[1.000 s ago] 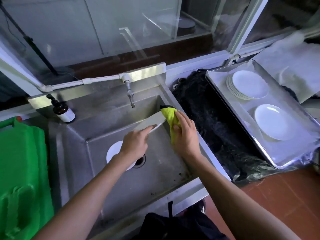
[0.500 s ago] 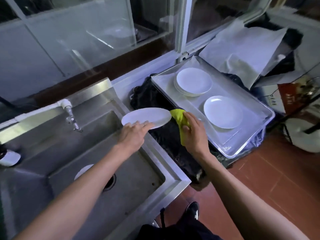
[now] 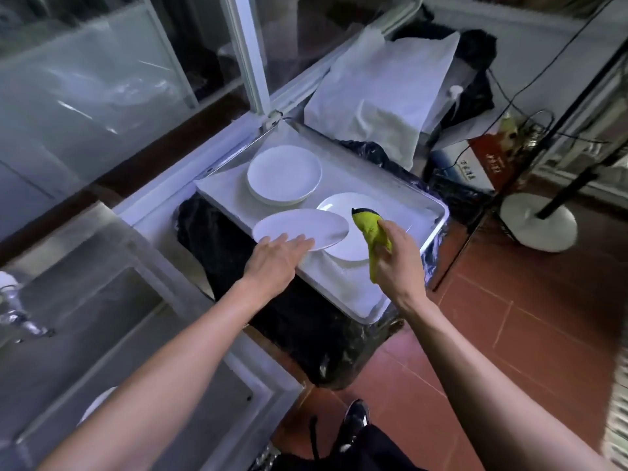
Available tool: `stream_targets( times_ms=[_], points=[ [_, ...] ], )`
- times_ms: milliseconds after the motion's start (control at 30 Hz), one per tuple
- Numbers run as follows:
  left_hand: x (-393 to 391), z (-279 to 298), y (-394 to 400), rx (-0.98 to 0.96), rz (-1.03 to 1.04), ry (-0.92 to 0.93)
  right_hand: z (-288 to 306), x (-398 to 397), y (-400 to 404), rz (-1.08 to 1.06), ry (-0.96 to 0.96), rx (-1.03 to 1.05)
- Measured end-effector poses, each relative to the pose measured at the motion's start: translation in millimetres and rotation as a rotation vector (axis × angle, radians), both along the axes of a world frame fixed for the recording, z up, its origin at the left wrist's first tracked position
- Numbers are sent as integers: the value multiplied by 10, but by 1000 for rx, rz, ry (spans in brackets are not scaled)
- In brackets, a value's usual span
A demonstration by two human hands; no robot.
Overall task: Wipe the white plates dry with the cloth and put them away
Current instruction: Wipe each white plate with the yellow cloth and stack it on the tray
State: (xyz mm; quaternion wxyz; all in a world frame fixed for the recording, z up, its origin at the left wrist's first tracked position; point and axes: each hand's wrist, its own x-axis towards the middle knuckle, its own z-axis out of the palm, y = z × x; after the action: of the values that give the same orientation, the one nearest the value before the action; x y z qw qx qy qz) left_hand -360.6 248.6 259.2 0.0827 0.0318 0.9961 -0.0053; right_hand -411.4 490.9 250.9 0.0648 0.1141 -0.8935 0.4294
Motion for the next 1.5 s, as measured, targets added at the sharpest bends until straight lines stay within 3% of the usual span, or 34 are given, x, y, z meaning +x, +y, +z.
stream_targets(
  times_ms=[433, 1033, 1500],
  points=[
    [-653, -309, 881, -114, -107, -54, -304, -339, 522, -38, -70, -46],
    [-801, -980, 1010, -147, -47, -228, -579, -478, 522, 32, -127, -108],
    [-1021, -1036, 1009, -156, -42, -303, -604, -339, 519, 71, -152, -100]
  ],
)
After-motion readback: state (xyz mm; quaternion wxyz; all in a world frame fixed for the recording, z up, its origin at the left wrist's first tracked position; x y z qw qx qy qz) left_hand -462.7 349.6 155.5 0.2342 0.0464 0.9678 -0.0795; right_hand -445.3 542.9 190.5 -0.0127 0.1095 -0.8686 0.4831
